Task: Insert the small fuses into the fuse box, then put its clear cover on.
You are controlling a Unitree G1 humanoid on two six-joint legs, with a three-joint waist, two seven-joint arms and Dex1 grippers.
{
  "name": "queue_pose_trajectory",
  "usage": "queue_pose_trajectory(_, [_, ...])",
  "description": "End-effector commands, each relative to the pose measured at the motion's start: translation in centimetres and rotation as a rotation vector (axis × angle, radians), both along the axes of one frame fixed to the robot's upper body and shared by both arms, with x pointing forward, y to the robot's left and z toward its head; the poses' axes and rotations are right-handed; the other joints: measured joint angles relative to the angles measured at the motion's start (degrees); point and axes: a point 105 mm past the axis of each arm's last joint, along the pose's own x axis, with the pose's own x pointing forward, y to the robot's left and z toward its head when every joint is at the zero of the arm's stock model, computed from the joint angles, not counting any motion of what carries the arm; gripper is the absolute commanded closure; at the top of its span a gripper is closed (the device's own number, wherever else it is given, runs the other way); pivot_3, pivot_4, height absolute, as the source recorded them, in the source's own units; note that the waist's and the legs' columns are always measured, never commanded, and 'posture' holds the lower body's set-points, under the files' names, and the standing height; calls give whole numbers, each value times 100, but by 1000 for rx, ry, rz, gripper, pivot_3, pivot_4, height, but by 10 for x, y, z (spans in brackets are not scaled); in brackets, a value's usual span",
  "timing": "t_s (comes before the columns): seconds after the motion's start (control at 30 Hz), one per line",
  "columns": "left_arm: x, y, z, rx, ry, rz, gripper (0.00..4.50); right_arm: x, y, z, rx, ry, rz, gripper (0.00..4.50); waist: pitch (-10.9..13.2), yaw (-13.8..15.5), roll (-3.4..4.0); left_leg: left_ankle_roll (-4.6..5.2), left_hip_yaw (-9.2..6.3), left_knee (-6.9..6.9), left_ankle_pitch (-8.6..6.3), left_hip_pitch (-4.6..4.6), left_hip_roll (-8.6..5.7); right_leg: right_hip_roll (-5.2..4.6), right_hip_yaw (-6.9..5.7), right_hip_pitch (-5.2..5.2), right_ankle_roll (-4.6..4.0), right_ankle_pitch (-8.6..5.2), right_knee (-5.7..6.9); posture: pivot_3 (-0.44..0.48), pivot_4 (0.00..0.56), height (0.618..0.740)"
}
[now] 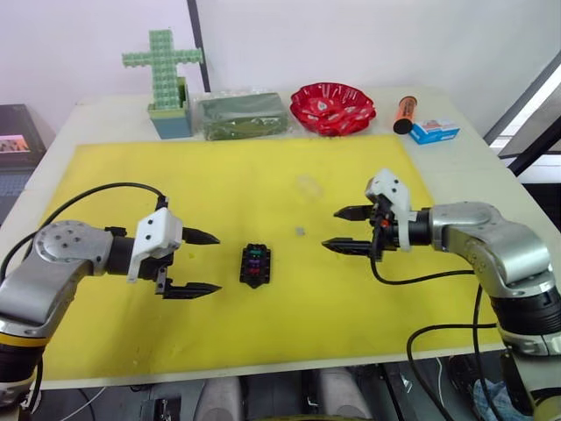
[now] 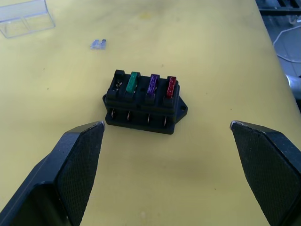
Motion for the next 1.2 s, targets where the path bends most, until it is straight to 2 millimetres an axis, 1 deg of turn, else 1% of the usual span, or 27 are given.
queue_pose_trajectory(0.03, [2,-3,19,-15,-71,-15,0,3,9,11,39,25,36,26,0,0,0,0,0,1,0,0,0,0,1,0,0,0,0,0,150,740])
queue_pose_trajectory(0.17, [7,-10,24,-29,-85,-32,0,11,18,12,34,59,60,26,0,-1,0,0,0,1,0,0,0,0,1,0,0,0,1,0,150,740])
queue_pose_trajectory(0.37, [22,-28,33,-87,-119,-52,0,26,29,17,52,227,70,26,1,6,0,0,1,3,0,-2,-2,1,1,0,15,9,2,0,150,740])
queue_pose_trajectory(0.47, [29,-38,36,-107,-138,-62,0,36,30,12,25,294,46,26,0,5,0,0,1,3,0,-2,-2,2,2,0,16,10,2,0,150,740])
queue_pose_trajectory(0.53, [32,-47,36,-111,-150,-75,0,39,31,10,45,370,37,26,0,5,0,0,0,3,0,-3,-2,3,2,0,17,10,1,0,150,740])
queue_pose_trajectory(0.6, [33,-50,35,-112,-153,-82,0,43,33,6,46,415,26,26,0,-1,0,0,0,3,0,-4,-2,3,2,0,17,10,1,0,150,740])
queue_pose_trajectory(0.97, [30,-50,28,-85,-146,-94,0,60,41,-11,34,494,24,26,1,-9,2,0,0,2,0,-3,-1,5,3,-1,18,11,3,0,150,740])
queue_pose_trajectory(1.07, [27,-49,27,-82,-144,-94,0,60,44,-12,66,543,28,26,1,-5,1,0,0,3,0,-4,-1,5,3,-1,19,11,4,0,150,740])
queue_pose_trajectory(1.2, [22,-47,23,-70,-133,-92,0,59,47,-18,56,574,45,26,2,-11,2,0,0,2,0,-3,-1,5,3,-1,19,11,4,0,150,740])
